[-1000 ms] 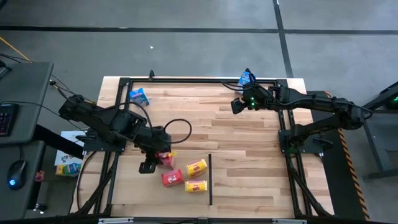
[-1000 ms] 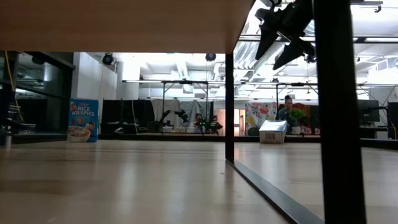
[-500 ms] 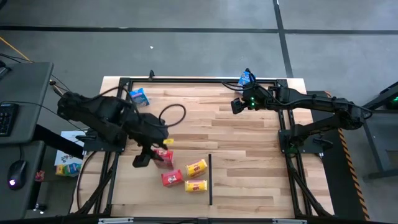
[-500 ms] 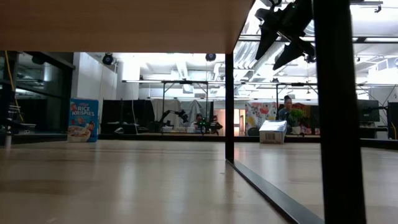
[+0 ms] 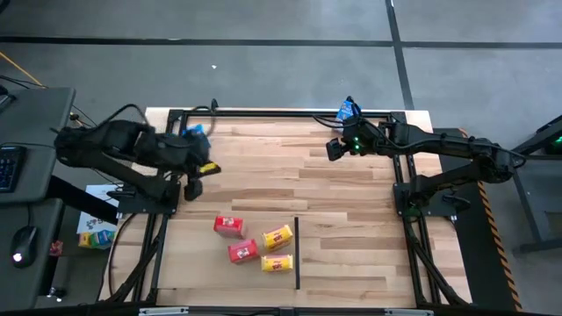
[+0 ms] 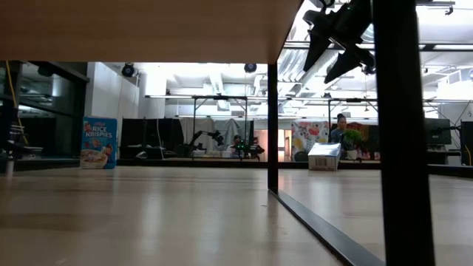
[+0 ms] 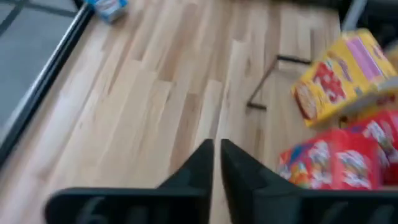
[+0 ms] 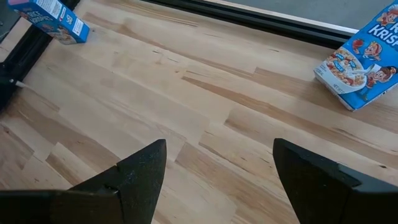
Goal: Stack cereal on shelf
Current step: Put the red cereal box on the shelf aligned with the red cereal box
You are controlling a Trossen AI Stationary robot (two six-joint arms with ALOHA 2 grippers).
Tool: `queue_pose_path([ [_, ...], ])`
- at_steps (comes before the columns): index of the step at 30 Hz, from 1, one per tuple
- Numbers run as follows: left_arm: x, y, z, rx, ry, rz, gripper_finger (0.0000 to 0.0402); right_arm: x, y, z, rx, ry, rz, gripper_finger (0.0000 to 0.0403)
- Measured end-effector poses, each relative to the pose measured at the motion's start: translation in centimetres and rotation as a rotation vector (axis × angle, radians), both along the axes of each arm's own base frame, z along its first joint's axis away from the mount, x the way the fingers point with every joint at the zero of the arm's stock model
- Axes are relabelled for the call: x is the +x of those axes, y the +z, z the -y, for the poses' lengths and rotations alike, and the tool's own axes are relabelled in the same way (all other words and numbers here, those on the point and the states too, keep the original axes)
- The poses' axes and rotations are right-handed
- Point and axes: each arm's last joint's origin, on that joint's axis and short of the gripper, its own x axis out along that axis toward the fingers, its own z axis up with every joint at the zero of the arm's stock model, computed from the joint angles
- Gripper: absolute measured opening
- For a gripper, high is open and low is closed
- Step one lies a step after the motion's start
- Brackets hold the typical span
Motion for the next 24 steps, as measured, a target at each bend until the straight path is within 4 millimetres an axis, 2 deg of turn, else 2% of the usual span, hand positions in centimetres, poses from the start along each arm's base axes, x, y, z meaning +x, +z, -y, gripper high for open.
queue_pose_path([
  [6,-2.7,-5.3,-0.2,-0.213,0.197,0.042,0.0002,0.0,-0.3,0.0,0.007,-0.006,-0.008,0.0287],
  [8,-3.2,-7.2,0.4,-0.278,0.2,-0.009,0.0002,0.0,-0.3,0.0,0.008,-0.005,-0.007,0.0287],
  [11,-3.3,-8.8,1.6,-0.343,0.167,-0.058,0.0001,0.0,-0.3,0.0,0.005,0.0,-0.01,0.0287],
  [20,-2.4,-10.4,5.9,-0.472,0.005,-0.193,0.0,-0.1,-0.3,0.0,-0.001,0.006,-0.016,0.0287],
  [24,-1.7,-11.0,7.7,-0.439,-0.044,-0.196,0.0,-0.1,-0.3,0.0,-0.004,0.004,-0.017,0.0287],
])
